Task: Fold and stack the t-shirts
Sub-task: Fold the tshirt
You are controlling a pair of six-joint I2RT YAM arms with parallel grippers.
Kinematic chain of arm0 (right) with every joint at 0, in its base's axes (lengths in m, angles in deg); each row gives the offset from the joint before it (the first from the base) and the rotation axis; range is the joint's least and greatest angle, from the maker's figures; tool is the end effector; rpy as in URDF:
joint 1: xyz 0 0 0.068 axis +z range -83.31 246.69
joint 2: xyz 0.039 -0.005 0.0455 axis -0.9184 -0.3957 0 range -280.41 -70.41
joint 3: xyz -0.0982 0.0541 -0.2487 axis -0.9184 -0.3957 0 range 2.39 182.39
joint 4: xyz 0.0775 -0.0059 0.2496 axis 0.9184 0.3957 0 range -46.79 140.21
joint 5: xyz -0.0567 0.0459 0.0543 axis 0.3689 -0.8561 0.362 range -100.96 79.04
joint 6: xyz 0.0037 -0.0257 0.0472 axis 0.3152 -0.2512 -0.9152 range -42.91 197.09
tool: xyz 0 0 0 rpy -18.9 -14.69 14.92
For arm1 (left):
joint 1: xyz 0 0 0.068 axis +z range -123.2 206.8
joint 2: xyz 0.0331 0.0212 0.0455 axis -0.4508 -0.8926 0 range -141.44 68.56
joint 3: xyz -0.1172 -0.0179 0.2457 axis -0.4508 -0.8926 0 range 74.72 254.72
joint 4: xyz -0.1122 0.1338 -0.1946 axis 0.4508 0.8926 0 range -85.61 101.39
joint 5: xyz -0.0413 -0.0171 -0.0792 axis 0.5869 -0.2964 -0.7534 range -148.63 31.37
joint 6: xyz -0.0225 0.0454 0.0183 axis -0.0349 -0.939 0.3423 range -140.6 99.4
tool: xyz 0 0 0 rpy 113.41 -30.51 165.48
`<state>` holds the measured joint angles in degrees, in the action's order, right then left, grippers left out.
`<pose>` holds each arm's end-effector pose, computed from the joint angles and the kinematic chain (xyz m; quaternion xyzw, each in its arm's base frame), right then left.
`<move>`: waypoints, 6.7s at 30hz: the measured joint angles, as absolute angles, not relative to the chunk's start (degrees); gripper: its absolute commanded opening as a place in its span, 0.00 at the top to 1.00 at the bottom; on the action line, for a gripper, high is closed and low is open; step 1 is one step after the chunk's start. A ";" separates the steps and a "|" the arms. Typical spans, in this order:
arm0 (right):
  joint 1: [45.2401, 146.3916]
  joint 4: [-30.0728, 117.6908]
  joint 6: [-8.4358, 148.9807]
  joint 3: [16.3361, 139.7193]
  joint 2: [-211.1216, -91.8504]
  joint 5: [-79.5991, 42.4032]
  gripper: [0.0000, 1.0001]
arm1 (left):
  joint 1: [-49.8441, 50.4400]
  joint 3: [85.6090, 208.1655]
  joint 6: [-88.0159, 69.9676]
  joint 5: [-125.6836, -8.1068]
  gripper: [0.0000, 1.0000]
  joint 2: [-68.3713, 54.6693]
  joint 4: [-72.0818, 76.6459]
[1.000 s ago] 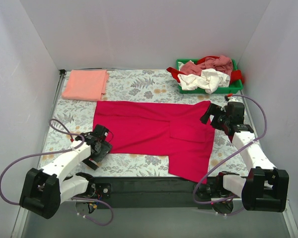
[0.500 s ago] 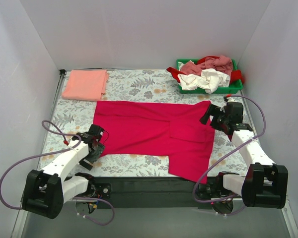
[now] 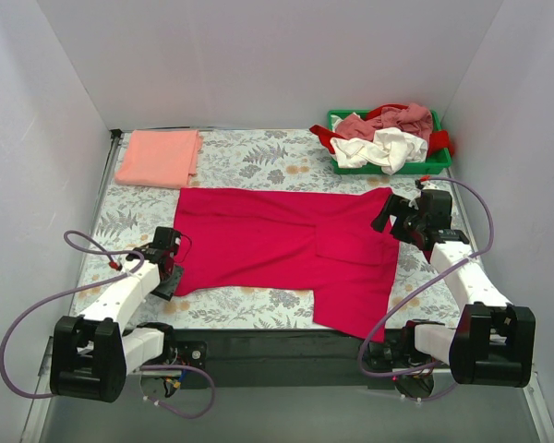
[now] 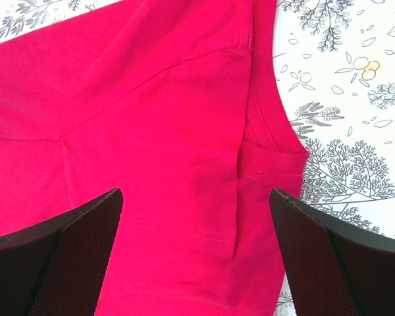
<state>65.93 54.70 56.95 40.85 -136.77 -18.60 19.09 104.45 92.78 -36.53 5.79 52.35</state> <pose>0.2433 0.0015 0.2244 0.1356 0.8922 0.1312 0.4102 0.1544 -0.0074 0.1593 -0.7888 0.5791 0.0269 0.2043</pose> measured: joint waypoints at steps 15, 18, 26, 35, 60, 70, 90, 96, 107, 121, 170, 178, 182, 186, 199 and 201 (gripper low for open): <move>70.68 59.46 59.22 40.74 -132.45 -17.15 0.02 | 19.97 102.05 92.91 -37.92 1.00 9.73 49.18; 83.42 62.46 59.42 40.89 -131.11 -12.89 0.02 | 19.97 102.05 92.28 -38.84 1.00 9.60 48.48; 117.01 75.70 55.77 40.76 -130.70 -6.82 0.05 | 19.97 102.09 90.81 -40.09 1.00 9.01 46.56; 130.72 86.09 47.77 33.64 -132.05 -7.73 0.19 | 19.97 101.59 90.77 -40.33 1.00 11.21 46.78; 131.07 91.53 39.26 35.63 -138.46 -1.74 0.99 | 19.97 101.63 91.53 -41.62 1.00 12.83 49.33; 131.07 99.42 38.13 36.09 -125.95 -5.15 0.99 | 19.97 104.26 93.24 -41.22 1.00 20.35 56.59; 128.73 102.74 41.36 41.59 -131.05 -0.43 0.99 | 19.97 105.33 93.46 -41.40 1.00 20.20 56.59; 124.80 99.18 44.99 43.15 -132.49 -0.54 0.99 | 19.97 106.86 93.54 -41.55 1.00 18.05 54.95; 125.21 95.81 50.91 36.24 -133.80 -17.09 0.63 | 19.97 106.88 93.63 -41.29 1.00 18.43 54.80; 126.06 93.98 51.35 36.46 -137.82 -10.84 0.52 | 19.97 106.88 93.61 -41.29 1.00 19.28 54.78; 109.32 93.50 55.59 58.86 -142.61 14.65 0.99 | 19.97 113.18 90.18 -41.38 1.00 11.17 49.68; 102.92 91.18 59.87 64.57 -147.61 15.70 0.99 | 19.97 116.08 90.86 -40.53 1.00 6.62 46.76; 100.71 90.22 61.80 67.39 -150.35 15.15 0.99 | 19.99 118.33 91.60 -39.21 1.00 3.45 45.23; 98.48 88.93 62.69 68.43 -152.62 14.36 0.99 | 20.01 120.10 91.71 -38.34 1.00 0.46 42.17; 92.12 86.92 65.89 77.57 -165.54 10.41 0.99 | 21.10 128.08 90.20 -36.57 0.89 -14.49 35.46; 91.40 86.72 66.37 79.87 -168.47 9.80 0.81 | 21.37 128.74 88.67 -36.77 0.57 -16.59 34.54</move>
<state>91.40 86.72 66.37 79.87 -168.47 9.80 21.37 128.74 88.67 -36.77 -16.59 34.54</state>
